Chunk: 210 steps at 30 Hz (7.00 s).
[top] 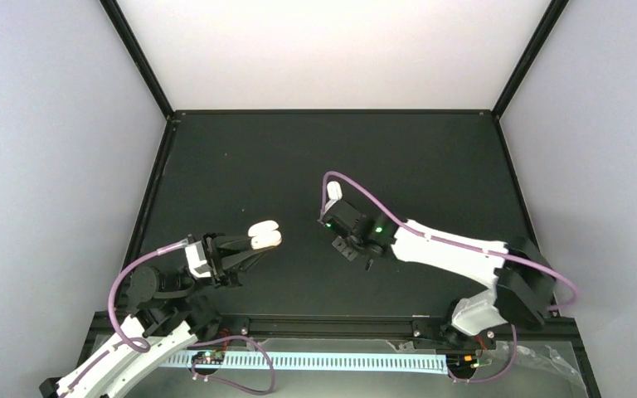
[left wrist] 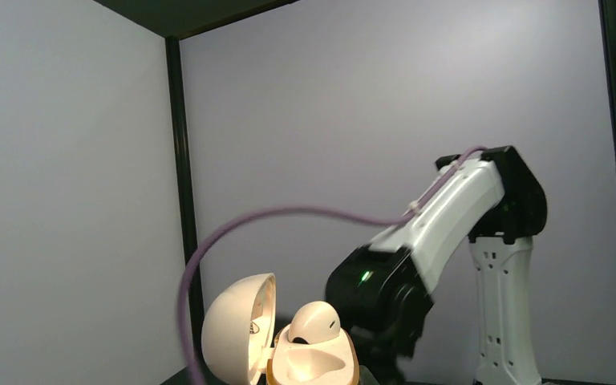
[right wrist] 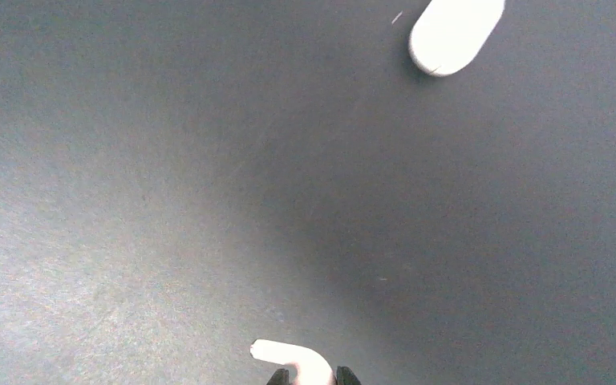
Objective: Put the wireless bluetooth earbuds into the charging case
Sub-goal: Pick up the earbud from the center of the board, then place the earbud in the charging case, then close the charging case, then place the charging case at the center of the board.
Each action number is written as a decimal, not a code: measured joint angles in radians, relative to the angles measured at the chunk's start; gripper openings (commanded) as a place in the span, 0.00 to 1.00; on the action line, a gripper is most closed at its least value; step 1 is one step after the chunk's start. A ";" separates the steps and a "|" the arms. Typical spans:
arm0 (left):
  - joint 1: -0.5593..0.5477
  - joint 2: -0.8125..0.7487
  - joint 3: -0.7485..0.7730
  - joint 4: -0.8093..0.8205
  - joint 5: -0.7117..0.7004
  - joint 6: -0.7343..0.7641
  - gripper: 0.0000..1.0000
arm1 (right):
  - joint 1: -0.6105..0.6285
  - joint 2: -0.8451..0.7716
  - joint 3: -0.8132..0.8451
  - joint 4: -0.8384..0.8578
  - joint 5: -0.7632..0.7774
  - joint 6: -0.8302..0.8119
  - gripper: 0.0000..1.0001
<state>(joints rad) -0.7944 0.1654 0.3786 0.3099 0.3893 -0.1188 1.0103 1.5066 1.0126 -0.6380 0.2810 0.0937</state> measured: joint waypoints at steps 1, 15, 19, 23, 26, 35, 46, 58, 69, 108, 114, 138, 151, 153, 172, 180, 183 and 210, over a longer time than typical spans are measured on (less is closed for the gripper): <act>0.000 0.002 0.000 0.000 -0.002 0.003 0.02 | 0.016 -0.043 0.000 -0.007 0.035 0.001 0.12; 0.000 0.311 0.013 0.157 -0.027 0.012 0.01 | 0.268 -0.383 0.418 -0.356 0.448 -0.062 0.13; 0.000 0.426 0.019 0.256 -0.025 0.013 0.01 | 0.341 -0.399 0.469 -0.402 0.531 -0.104 0.12; 0.000 0.539 0.048 0.346 -0.013 0.015 0.02 | 0.385 -0.417 0.472 -0.393 0.568 -0.171 0.12; -0.001 0.604 0.063 0.390 0.010 0.017 0.02 | 0.404 -0.429 0.472 -0.357 0.574 -0.226 0.12; -0.013 0.675 0.077 0.435 0.104 0.047 0.02 | 0.462 -0.404 0.484 -0.226 0.557 -0.381 0.13; -0.013 0.677 0.077 0.442 0.167 0.087 0.02 | 0.497 -0.382 0.536 -0.155 0.421 -0.433 0.13; -0.021 0.681 0.096 0.385 0.142 0.084 0.02 | 0.515 -0.291 0.521 -0.096 0.425 -0.486 0.13; -0.026 0.681 0.097 0.299 0.106 0.063 0.02 | 0.515 -0.270 0.449 -0.056 0.485 -0.504 0.13; -0.039 0.670 0.105 0.262 0.071 0.055 0.02 | 0.515 -0.249 0.376 -0.034 0.558 -0.492 0.13; -0.040 0.670 0.105 0.262 0.070 0.055 0.02 | 0.515 -0.245 0.377 -0.033 0.558 -0.484 0.13; -0.043 0.670 0.106 0.260 0.042 0.024 0.02 | 0.515 -0.232 0.397 -0.057 0.495 -0.443 0.23; -0.043 0.665 0.106 0.267 0.032 0.002 0.02 | 0.498 -0.285 0.580 -0.069 0.426 -0.320 0.67; -0.043 0.665 0.106 0.268 0.032 -0.002 0.02 | 0.472 -0.323 0.592 -0.063 0.411 -0.284 0.69; -0.047 0.570 0.105 0.373 0.190 -0.085 0.02 | 0.120 -0.344 0.482 -0.082 -0.013 -0.016 0.69; -0.051 0.568 0.105 0.383 0.195 -0.087 0.02 | 0.119 -0.349 0.480 -0.103 -0.146 -0.018 0.69; -0.052 0.570 0.105 0.385 0.192 -0.089 0.01 | 0.117 -0.365 0.468 -0.103 -0.156 -0.017 0.71; 0.259 1.299 0.204 -0.130 -0.128 -0.529 0.04 | -0.075 -0.793 -0.216 0.096 0.152 0.317 0.80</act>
<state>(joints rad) -0.5350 1.4639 0.5823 0.1795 0.2611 -0.6483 0.9352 0.7139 0.7971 -0.5419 0.4332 0.4103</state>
